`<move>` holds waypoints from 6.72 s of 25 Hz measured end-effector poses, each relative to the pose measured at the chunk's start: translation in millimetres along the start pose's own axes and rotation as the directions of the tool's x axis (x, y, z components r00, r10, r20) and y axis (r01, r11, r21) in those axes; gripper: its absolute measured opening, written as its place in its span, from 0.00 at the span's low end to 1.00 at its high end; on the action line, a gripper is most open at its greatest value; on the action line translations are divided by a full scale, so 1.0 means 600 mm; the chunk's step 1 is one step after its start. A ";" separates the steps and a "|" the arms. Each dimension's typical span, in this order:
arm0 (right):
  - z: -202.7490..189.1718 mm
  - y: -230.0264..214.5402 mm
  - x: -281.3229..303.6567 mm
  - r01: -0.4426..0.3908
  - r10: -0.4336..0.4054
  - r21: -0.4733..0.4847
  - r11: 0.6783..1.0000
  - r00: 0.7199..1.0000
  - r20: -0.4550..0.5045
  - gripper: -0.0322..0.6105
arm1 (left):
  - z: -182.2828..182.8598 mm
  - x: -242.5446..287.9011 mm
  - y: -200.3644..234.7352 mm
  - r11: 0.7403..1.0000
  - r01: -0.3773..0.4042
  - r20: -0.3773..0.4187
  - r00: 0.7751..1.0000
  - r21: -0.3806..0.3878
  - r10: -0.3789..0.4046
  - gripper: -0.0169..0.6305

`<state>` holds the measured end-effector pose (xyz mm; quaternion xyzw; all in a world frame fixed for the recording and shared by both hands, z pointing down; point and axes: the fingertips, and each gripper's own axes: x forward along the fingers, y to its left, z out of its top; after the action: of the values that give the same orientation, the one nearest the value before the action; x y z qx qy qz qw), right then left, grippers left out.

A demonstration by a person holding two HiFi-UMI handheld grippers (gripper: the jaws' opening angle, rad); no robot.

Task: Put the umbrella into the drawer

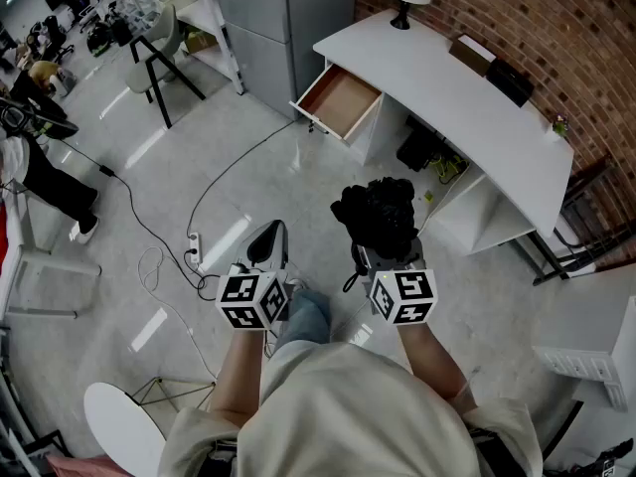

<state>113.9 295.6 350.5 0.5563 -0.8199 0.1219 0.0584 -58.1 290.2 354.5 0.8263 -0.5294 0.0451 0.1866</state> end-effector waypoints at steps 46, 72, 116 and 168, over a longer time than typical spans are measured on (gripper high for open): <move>-0.012 0.033 -0.191 -0.033 0.036 -0.052 0.998 0.998 0.058 0.43 | -0.087 -0.143 -0.100 0.998 0.044 0.061 0.997 -0.043 -0.042 0.52; 0.141 -0.076 0.340 0.077 -0.075 -0.033 0.996 0.995 0.071 0.43 | 0.123 0.284 0.197 0.993 0.118 0.030 0.993 0.001 -0.117 0.66; -0.208 -0.412 1.082 -0.071 0.039 -0.047 0.996 0.876 -0.480 0.43 | 0.045 0.851 0.431 0.986 -0.051 -0.228 0.974 -0.156 0.015 0.66; -0.354 -0.434 1.144 -0.074 -0.015 -0.115 0.991 0.778 -0.628 0.46 | -0.035 0.822 0.467 0.973 -0.108 -0.230 0.971 -0.204 0.060 0.66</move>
<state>89.6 -356.0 749.0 0.4657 -0.7688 0.2458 0.3630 -90.5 -229.0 581.3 0.7677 -0.5418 0.0877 0.3308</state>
